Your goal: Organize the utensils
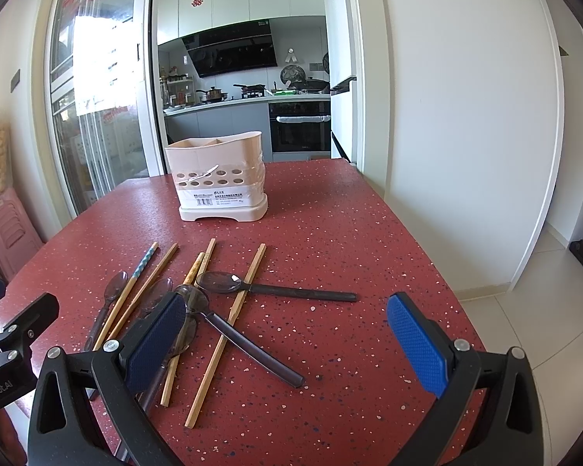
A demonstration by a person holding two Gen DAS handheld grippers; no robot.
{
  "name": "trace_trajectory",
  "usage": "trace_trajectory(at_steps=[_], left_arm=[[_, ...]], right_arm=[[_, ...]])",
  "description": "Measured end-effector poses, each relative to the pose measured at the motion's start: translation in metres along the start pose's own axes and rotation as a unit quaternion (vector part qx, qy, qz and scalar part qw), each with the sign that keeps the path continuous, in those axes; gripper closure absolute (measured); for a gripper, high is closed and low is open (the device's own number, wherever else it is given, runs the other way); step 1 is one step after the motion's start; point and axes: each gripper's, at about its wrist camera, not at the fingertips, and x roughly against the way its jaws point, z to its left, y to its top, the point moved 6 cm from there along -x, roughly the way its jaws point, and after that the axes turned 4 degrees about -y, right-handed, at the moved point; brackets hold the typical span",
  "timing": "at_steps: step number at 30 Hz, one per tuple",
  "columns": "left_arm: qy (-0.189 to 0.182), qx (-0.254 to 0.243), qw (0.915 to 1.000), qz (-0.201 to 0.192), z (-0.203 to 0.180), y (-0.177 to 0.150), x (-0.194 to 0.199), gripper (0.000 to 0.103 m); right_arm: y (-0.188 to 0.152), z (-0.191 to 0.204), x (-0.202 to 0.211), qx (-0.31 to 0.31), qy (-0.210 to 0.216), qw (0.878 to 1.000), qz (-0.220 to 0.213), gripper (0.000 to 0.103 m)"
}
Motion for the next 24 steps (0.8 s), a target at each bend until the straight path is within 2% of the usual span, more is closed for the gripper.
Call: trace_trajectory(at_steps=[7, 13, 18, 21, 24], left_arm=[[0.004, -0.009, 0.9998, 0.017, 0.005, -0.003, -0.005, 0.000], [-0.006, 0.005, 0.9972, 0.074, 0.025, -0.005, -0.027, 0.000], [-0.026, 0.012, 0.9924, 0.120, 0.039, -0.007, -0.049, 0.000], [-0.014, 0.005, 0.9885, 0.151, 0.044, -0.011, -0.063, 0.000], [-0.018, 0.006, 0.9847, 0.173, 0.047, -0.015, -0.074, 0.000]], right_arm=[[-0.002, 0.007, -0.002, 0.010, 0.014, 1.000, 0.012, 0.000], [0.005, 0.016, -0.014, 0.064, 0.055, 0.996, 0.043, 0.000], [0.013, 0.024, -0.031, 0.159, 0.081, 0.981, 0.079, 0.000], [0.015, 0.030, -0.047, 0.224, 0.092, 0.964, 0.110, 0.000], [0.015, 0.038, -0.057, 0.277, 0.105, 0.946, 0.131, 0.001]])
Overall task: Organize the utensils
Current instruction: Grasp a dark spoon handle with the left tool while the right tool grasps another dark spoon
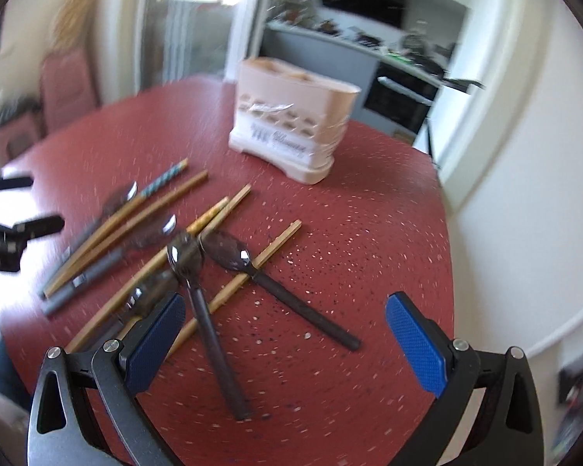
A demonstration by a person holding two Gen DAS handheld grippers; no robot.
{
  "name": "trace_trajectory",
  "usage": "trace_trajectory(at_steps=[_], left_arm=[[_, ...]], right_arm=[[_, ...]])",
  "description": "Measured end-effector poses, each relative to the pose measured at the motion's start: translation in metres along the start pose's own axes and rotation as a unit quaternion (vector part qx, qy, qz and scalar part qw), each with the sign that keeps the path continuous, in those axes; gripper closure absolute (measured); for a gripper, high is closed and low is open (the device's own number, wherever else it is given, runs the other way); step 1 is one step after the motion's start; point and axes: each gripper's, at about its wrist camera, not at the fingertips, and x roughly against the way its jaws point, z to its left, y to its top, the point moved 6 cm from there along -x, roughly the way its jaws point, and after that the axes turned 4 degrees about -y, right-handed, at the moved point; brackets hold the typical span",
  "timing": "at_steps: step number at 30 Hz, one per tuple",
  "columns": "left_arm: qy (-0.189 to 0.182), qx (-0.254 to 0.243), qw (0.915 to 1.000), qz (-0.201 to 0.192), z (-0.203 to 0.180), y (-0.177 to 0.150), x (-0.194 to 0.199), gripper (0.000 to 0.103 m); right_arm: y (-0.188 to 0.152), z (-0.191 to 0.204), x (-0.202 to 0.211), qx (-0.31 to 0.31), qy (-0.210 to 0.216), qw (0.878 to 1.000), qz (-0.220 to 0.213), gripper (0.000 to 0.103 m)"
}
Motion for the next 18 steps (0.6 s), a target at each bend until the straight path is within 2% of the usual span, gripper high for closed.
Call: trace_trajectory(at_steps=[4, 11, 13, 18], left_arm=[[-0.031, 0.010, 0.9989, 0.033, 0.001, -0.001, -0.014, 0.000], [-0.050, 0.010, 0.9963, 0.070, -0.001, 0.004, -0.032, 0.000], [-0.050, 0.009, 0.9957, 0.077, -0.001, 0.005, -0.037, 0.000], [-0.057, 0.013, 0.9933, 0.100, 0.002, 0.008, -0.049, 0.000]], right_arm=[[-0.001, -0.011, -0.018, 0.048, 0.028, 0.998, 0.039, 0.008], [0.002, -0.018, -0.047, 0.130, 0.038, 0.987, 0.091, 0.014], [0.004, -0.018, -0.051, 0.142, 0.038, 0.984, 0.098, 0.021], [0.007, -0.014, -0.071, 0.173, 0.052, 0.975, 0.130, 0.029]])
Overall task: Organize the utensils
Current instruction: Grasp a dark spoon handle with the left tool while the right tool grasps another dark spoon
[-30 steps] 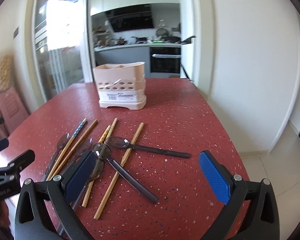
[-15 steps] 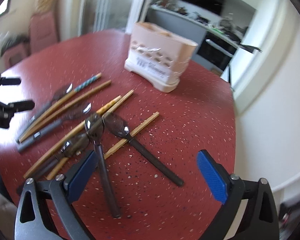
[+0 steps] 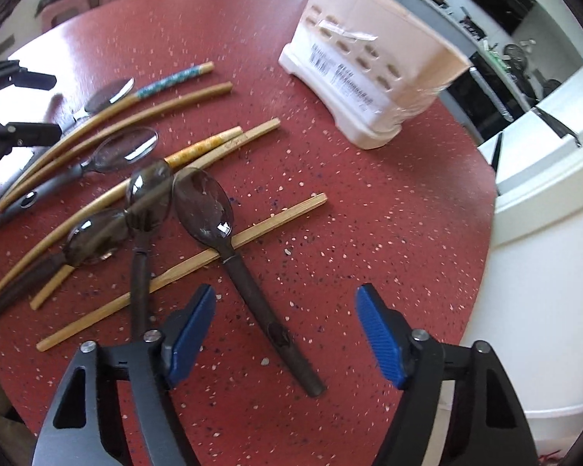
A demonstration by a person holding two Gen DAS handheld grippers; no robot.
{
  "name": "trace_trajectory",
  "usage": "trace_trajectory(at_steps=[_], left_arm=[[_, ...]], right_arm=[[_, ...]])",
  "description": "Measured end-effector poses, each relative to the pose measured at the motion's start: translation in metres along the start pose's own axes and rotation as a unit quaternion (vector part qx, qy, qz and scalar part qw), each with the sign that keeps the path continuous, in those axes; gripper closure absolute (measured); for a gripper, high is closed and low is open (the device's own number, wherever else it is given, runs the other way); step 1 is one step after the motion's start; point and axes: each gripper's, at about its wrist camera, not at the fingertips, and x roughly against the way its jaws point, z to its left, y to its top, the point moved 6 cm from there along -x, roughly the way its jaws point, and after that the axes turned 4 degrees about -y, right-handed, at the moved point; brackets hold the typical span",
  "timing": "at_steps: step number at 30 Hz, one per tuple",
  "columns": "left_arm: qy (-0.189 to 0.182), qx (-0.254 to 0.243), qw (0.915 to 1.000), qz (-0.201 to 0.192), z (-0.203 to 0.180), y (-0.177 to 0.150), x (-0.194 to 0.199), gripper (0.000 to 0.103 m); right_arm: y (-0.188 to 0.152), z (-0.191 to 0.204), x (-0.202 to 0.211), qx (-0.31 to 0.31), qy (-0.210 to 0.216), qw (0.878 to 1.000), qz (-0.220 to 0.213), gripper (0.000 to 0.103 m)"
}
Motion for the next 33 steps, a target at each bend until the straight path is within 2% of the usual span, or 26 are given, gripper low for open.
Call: trace_trajectory(at_steps=[8, 11, 13, 19, 27, 30, 33], left_arm=[[-0.002, -0.009, 0.9999, 0.013, 0.003, 0.008, -0.003, 0.000], [0.006, -0.021, 0.9993, 0.031, 0.001, 0.012, -0.006, 0.000], [0.019, -0.045, 0.9981, 0.038, -0.002, 0.013, -0.007, 0.000], [0.012, -0.058, 0.9967, 0.056, -0.005, 0.020, -0.010, 0.002], [0.009, -0.066, 0.9949, 0.076, -0.011, 0.030, -0.018, 0.002], [-0.001, -0.078, 0.9941, 0.075, -0.016, 0.030, -0.017, 0.013], [-0.009, -0.093, 0.9930, 0.071, -0.024, 0.028, -0.013, 0.036]], right_arm=[[0.018, 0.003, -0.004, 0.045, 0.027, 0.998, 0.020, 0.037], [0.021, 0.003, -0.004, 0.042, 0.047, 0.998, 0.030, 0.047], [0.021, 0.003, -0.002, 0.038, 0.060, 0.997, 0.033, 0.058], [0.020, -0.003, 0.000, -0.006, 0.104, 0.994, 0.044, 0.079], [0.028, -0.009, -0.006, -0.009, 0.099, 0.993, 0.056, 0.080], [0.030, 0.005, -0.006, -0.022, 0.103, 0.993, 0.057, 0.086], [0.032, 0.009, -0.001, -0.033, 0.111, 0.992, 0.051, 0.088]])
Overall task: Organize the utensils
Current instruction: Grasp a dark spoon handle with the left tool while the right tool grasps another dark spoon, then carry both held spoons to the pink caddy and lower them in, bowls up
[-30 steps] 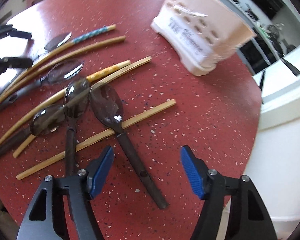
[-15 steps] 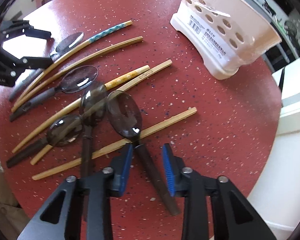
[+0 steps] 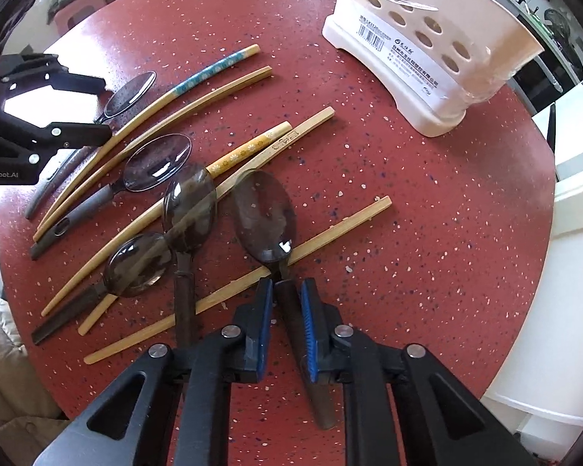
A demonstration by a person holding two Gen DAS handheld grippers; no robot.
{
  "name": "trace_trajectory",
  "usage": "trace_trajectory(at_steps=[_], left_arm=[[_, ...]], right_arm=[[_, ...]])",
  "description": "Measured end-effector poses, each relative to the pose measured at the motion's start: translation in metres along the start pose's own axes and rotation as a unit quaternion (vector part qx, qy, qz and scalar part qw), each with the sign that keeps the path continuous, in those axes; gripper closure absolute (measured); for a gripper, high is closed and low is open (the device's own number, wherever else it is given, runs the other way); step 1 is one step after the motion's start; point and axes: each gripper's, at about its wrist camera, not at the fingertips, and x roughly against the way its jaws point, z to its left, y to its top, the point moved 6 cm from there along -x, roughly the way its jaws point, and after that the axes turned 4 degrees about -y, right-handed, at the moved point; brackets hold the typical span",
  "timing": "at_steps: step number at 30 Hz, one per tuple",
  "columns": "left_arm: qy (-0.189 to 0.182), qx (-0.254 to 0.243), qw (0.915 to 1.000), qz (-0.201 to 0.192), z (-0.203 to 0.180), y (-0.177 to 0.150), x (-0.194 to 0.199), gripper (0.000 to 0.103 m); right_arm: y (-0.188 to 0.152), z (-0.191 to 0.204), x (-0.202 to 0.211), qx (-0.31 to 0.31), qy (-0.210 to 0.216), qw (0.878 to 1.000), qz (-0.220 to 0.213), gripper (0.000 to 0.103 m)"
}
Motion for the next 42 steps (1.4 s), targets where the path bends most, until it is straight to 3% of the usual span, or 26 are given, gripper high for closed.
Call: trace_trajectory(at_steps=[2, 7, 12, 22, 25, 33, 42], left_arm=[[-0.004, -0.003, 1.0000, -0.003, -0.002, 0.000, 0.002, 0.061], [-0.010, 0.011, 0.9996, -0.025, -0.001, -0.005, 0.005, 0.062], [-0.020, 0.053, 0.9957, -0.073, 0.005, -0.009, 0.022, 0.062], [-0.028, 0.090, 0.9763, -0.195, 0.002, 0.019, 0.084, 0.062], [-0.036, 0.096, 0.9688, -0.226, 0.006, 0.039, 0.103, 0.062], [-0.051, 0.116, 0.9448, -0.302, 0.017, 0.122, 0.141, 0.062], [-0.039, 0.114, 0.9231, -0.365, 0.024, 0.226, 0.136, 0.062]], right_arm=[[-0.004, 0.001, 0.005, -0.013, 0.009, 1.000, -0.008, 0.090], [-0.018, -0.010, 0.013, -0.065, 0.031, 0.997, -0.035, 0.090], [-0.031, -0.031, 0.022, -0.140, 0.063, 0.985, -0.073, 0.090], [-0.029, -0.060, 0.066, -0.249, 0.100, 0.946, -0.182, 0.090], [-0.024, -0.072, 0.094, -0.267, 0.097, 0.932, -0.225, 0.090], [0.030, -0.104, 0.143, -0.308, 0.076, 0.893, -0.320, 0.090], [0.104, -0.167, 0.166, -0.341, 0.055, 0.848, -0.402, 0.090]])
